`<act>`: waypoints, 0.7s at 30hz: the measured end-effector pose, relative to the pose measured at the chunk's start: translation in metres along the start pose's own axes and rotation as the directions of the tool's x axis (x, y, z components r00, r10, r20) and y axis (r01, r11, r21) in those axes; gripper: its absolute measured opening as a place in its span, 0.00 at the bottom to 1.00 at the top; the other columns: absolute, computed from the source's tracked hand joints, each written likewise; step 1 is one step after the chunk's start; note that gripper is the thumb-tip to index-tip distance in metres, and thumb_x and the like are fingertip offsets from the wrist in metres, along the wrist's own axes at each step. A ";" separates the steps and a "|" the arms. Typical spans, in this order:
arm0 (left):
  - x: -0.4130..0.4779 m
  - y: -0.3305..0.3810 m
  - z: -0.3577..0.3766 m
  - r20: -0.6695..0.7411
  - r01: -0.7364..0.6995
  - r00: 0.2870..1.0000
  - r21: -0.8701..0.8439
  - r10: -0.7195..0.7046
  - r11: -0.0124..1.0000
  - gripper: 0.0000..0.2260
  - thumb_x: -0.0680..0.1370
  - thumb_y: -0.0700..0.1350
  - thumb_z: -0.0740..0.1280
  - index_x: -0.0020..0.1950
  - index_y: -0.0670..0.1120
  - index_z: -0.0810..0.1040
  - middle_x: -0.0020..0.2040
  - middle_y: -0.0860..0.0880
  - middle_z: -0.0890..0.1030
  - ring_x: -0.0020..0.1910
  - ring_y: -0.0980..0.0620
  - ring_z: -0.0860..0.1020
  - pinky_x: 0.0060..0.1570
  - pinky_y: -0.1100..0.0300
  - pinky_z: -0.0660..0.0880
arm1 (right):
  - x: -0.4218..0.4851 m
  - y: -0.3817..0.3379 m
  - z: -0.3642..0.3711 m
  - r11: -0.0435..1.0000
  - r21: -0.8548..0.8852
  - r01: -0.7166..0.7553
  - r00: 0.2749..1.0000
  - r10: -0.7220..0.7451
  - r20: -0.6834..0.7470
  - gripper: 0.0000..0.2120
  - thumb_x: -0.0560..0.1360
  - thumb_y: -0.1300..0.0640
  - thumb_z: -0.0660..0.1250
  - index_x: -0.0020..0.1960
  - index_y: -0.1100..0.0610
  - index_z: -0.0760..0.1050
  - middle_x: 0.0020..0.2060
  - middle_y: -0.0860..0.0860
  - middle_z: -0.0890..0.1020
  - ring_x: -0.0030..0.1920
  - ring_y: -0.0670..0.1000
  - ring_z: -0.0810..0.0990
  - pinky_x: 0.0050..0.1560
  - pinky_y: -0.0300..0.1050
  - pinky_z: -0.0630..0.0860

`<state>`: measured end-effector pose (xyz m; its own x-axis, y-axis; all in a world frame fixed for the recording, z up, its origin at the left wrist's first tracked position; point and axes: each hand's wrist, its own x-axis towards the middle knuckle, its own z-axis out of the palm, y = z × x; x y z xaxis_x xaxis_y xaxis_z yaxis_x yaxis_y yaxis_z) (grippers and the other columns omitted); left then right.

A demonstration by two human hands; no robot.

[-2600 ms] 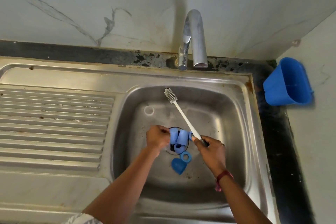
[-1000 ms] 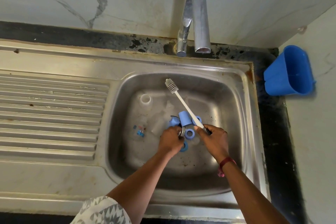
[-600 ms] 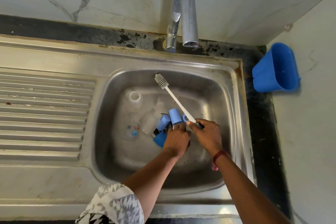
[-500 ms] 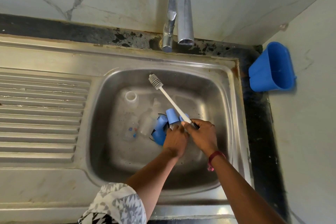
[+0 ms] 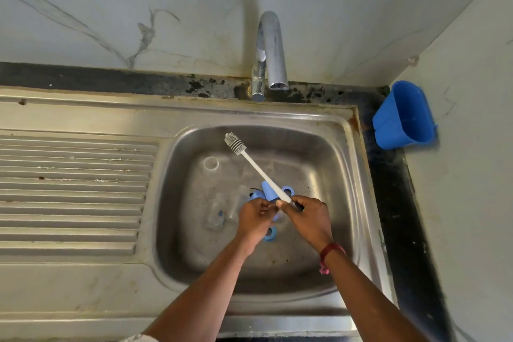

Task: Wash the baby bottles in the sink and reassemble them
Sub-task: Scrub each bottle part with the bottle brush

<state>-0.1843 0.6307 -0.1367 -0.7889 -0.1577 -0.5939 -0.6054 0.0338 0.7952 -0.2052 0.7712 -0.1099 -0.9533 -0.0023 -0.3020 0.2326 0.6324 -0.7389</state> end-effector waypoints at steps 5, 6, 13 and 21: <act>-0.016 0.021 -0.037 -0.040 0.128 0.986 -0.429 -0.160 0.894 0.07 0.79 0.37 0.68 0.40 0.41 0.76 0.41 0.36 0.80 0.38 0.46 0.82 0.42 0.55 0.81 | -0.013 -0.002 -0.005 1.000 0.021 0.023 1.000 -0.023 0.006 0.16 0.72 0.44 0.73 0.32 0.53 0.77 0.23 0.46 0.64 0.28 0.46 0.61 0.29 0.39 0.60; -0.017 0.023 -0.048 -0.071 0.129 0.981 -0.466 -0.183 0.875 0.05 0.79 0.37 0.68 0.43 0.41 0.76 0.41 0.38 0.80 0.38 0.46 0.80 0.42 0.54 0.81 | -0.017 -0.004 -0.006 1.000 0.015 0.024 0.999 -0.025 0.020 0.16 0.72 0.44 0.72 0.32 0.52 0.77 0.23 0.46 0.64 0.27 0.46 0.62 0.29 0.38 0.60; -0.037 0.049 -0.119 -0.216 0.016 0.945 -0.721 -0.247 0.692 0.04 0.78 0.40 0.70 0.45 0.40 0.78 0.38 0.45 0.80 0.35 0.53 0.76 0.36 0.64 0.78 | -0.045 -0.020 -0.007 0.996 -0.049 0.079 0.990 -0.073 0.120 0.20 0.75 0.42 0.69 0.32 0.55 0.76 0.22 0.45 0.68 0.26 0.45 0.65 0.30 0.39 0.63; -0.042 0.070 -0.159 -0.262 -0.099 0.946 -0.795 -0.191 0.599 0.06 0.76 0.40 0.72 0.48 0.38 0.80 0.44 0.43 0.83 0.41 0.52 0.82 0.42 0.61 0.81 | -0.063 -0.045 0.001 0.995 -0.043 0.094 0.991 -0.090 0.102 0.21 0.74 0.47 0.73 0.25 0.44 0.70 0.20 0.42 0.71 0.24 0.43 0.69 0.28 0.34 0.64</act>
<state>-0.1769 0.4827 -0.0370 -0.6030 -0.4140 -0.6819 -0.2011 -0.7483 0.6321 -0.1553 0.7426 -0.0580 -0.9456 -0.1382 -0.2946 0.1330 0.6620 -0.7376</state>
